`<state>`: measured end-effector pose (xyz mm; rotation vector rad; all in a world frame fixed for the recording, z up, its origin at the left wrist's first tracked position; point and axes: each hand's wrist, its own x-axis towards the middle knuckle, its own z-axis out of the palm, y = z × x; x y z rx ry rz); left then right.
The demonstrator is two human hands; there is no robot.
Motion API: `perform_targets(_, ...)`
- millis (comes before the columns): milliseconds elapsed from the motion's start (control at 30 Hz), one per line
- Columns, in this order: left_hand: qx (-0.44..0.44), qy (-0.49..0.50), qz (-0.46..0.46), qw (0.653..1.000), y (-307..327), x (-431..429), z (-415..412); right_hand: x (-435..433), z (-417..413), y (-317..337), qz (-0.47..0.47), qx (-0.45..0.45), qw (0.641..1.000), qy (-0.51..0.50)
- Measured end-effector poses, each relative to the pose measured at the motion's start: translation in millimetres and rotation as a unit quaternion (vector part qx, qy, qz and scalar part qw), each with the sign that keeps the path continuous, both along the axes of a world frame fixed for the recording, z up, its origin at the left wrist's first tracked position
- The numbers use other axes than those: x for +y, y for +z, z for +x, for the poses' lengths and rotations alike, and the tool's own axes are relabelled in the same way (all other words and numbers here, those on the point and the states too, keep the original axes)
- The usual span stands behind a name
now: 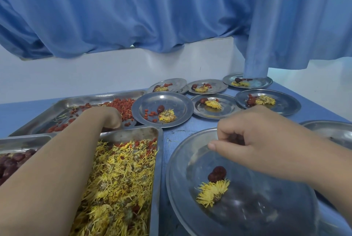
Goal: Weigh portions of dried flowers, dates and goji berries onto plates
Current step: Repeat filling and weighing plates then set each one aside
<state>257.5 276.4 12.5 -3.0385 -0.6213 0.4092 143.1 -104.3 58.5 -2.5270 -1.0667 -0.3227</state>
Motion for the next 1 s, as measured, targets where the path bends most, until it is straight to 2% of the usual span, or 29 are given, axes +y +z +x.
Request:
perform_targets(267, -0.042, -0.029, 0.013, 0.999, -3.4, 1.4, 0.5, -2.3, 0.3, 2.6, 0.009, 0.000, 1.000, 0.000)
perform_targets(667, -0.177, -0.037, -0.083, 0.980, 15.4, 6.1, -14.6, -2.5, 5.1, -0.4, 0.008, -0.008, 1.000, -0.001)
perform_targets(867, -0.271, -0.025, -0.177, 0.946, 17.5, 2.1, -28.3, -5.2, 4.9, 2.0, 0.010, -0.008, 1.000, -0.010)
perform_targets(1000, -0.328, 0.008, -0.290, 0.899, 26.6, -3.8, -44.9, -8.5, 3.8, 7.9, 0.018, 0.006, 1.000, -0.019)
